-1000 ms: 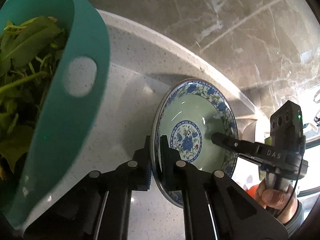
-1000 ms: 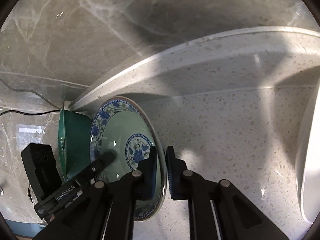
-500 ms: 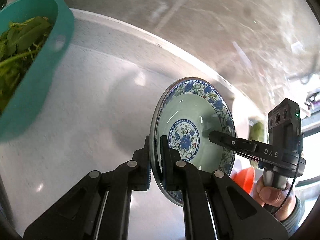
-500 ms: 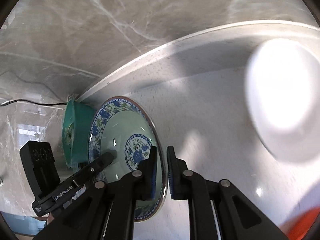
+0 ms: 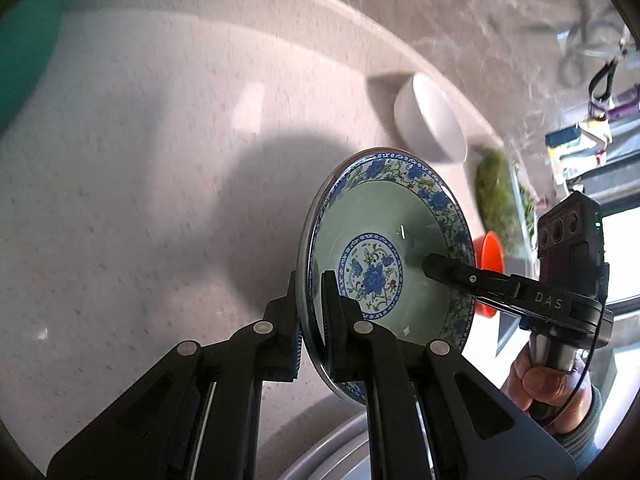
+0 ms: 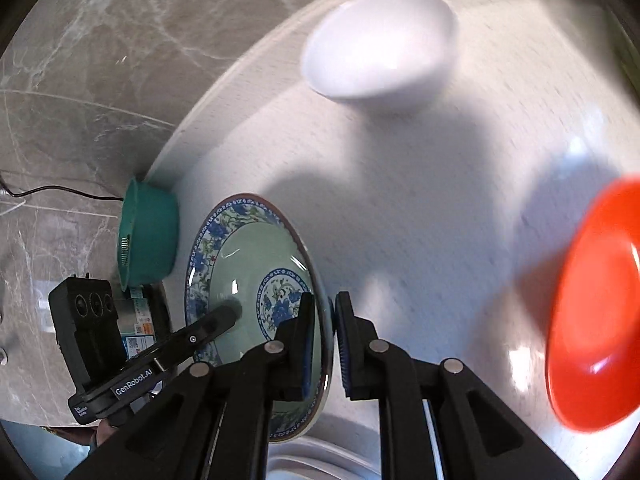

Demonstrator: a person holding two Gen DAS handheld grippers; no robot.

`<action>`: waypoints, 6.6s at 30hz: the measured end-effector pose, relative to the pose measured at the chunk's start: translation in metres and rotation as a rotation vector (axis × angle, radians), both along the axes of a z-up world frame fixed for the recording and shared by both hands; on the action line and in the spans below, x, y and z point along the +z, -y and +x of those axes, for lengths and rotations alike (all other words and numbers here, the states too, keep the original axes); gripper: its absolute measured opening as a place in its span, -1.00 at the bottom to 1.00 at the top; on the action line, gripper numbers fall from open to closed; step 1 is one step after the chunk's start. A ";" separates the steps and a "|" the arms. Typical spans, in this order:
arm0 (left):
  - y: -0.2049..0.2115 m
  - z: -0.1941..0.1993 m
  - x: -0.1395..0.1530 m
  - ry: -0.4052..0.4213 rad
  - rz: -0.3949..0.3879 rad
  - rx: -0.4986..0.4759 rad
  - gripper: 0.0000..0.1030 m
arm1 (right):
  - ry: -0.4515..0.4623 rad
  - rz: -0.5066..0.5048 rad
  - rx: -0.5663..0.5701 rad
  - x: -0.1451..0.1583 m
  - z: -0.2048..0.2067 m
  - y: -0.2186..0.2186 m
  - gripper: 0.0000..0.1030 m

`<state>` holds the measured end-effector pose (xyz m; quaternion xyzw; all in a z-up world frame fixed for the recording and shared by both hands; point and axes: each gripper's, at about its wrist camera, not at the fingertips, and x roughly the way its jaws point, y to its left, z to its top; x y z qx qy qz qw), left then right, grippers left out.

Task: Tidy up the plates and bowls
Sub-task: 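Carry the blue-patterned bowl onto the plate stack and open both grippers, then move both grippers to the small white bowl and close on its rims, then lift the small white bowl and lower it into the blue-patterned bowl, then open both grippers and release the white bowl, then close both grippers on opposite rims of the orange bowl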

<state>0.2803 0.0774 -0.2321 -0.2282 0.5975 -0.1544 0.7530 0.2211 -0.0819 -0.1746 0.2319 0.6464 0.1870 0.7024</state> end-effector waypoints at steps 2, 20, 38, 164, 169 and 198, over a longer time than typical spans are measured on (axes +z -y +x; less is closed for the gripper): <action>0.011 0.002 -0.008 -0.005 0.017 -0.010 -0.86 | -0.003 0.005 -0.011 -0.004 -0.006 0.009 -0.72; -0.011 -0.020 0.039 0.131 0.078 0.096 0.39 | 0.052 0.063 -0.020 0.007 -0.022 0.026 0.09; 0.130 -0.019 0.109 0.262 -0.024 -0.136 0.99 | 0.222 0.120 -0.287 0.079 -0.067 0.214 0.71; 0.091 -0.015 0.080 0.191 0.011 -0.138 0.54 | 0.205 0.064 0.117 0.082 -0.013 0.033 0.01; 0.151 -0.011 0.084 0.198 0.088 -0.235 0.54 | 0.240 0.110 -0.085 0.093 -0.036 0.142 0.06; 0.294 0.038 -0.034 0.006 0.231 -0.460 -0.74 | 0.002 0.100 -0.199 -0.019 -0.041 0.225 -0.62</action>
